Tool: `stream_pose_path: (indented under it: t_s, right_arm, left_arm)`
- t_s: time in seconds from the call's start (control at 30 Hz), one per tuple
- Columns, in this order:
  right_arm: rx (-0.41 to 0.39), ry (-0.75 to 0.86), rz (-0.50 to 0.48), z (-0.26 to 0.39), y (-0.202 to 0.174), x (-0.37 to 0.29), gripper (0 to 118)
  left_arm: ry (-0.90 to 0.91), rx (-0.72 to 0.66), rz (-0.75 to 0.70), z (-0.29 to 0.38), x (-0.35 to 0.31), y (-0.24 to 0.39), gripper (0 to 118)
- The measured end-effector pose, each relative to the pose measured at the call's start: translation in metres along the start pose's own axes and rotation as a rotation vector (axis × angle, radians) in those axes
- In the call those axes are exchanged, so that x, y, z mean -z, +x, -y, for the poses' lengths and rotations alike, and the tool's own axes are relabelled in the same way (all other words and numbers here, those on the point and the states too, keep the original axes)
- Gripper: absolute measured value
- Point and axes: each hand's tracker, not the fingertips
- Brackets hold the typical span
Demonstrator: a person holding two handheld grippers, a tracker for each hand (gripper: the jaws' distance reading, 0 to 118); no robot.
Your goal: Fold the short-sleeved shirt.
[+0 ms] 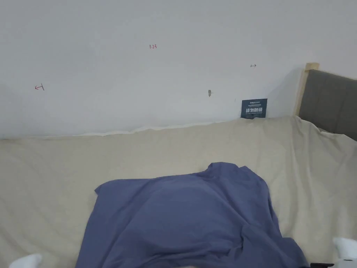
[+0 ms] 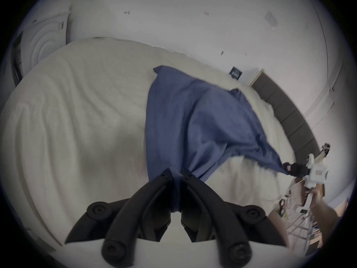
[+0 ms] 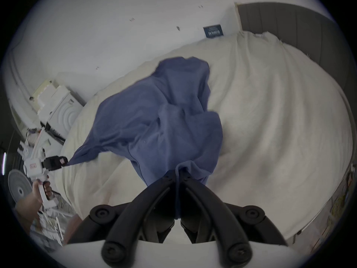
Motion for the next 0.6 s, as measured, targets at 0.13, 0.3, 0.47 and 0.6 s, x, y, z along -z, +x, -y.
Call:
stream_pose_path:
  t_s: [0.13,0.3,0.47,0.6]
  right_arm:
    - [-0.044,0.059,-0.023,-0.003,0.002,-0.057,3]
    - [-0.041,0.040,-0.018,0.005,0.001,-0.095,3]
    - [-0.006,-0.074,0.060,0.033,0.013,-0.070,3]
    - [0.031,-0.169,0.138,0.054,0.029,-0.025,3]
  left_arm:
    - [0.078,0.019,0.025,-0.008,-0.051,-0.002,8]
    - [0.077,0.038,0.032,-0.003,-0.080,0.005,8]
    - [0.003,0.077,-0.006,0.026,-0.063,0.008,8]
    - [-0.089,0.009,-0.063,0.055,-0.029,-0.013,8]
